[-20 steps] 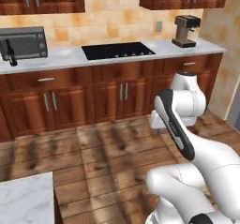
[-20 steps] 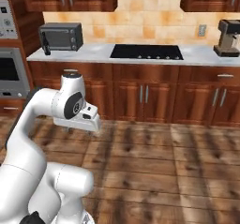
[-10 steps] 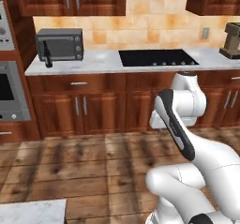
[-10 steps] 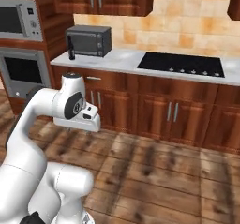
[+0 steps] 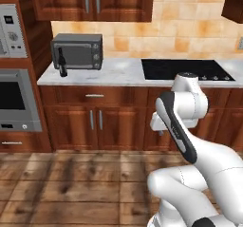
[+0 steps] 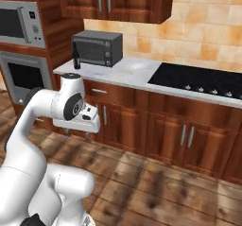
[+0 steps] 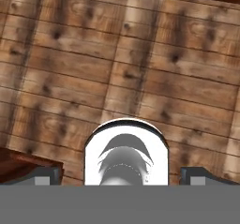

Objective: There is a wine glass and glass cup on the dining counter. Place the wine bottle next to the wine glass and the juice bottle next to the glass cup.

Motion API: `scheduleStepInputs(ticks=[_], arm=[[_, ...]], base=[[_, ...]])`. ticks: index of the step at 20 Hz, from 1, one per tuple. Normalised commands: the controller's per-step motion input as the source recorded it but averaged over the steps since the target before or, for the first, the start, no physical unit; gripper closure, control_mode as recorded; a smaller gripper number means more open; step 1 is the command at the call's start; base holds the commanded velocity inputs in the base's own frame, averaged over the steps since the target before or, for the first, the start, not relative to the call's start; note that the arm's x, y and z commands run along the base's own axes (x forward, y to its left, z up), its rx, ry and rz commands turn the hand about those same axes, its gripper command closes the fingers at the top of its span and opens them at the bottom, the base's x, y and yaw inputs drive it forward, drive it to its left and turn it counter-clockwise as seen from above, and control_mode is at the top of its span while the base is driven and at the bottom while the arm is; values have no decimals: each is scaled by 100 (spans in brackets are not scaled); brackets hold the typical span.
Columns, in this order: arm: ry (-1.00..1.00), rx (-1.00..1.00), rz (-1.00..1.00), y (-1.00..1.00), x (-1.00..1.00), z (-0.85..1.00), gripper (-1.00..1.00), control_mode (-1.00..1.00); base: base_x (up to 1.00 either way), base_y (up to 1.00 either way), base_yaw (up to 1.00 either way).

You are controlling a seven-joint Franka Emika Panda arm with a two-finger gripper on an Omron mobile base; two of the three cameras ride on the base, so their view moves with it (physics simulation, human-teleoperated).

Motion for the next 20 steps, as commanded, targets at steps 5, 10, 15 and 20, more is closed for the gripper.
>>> scheduleStepInputs(ticks=[5, 10, 15, 20], arm=[[0, 0, 0, 0, 0, 0, -100, 100], [0, 0, 0, 0, 0, 0, -100, 100], [0, 0, 0, 0, 0, 0, -100, 100], [0, 0, 0, 0, 0, 0, -100, 100]], base=[[94, 10, 14], [90, 25, 8], [72, 54, 0], [65, 61, -8]])
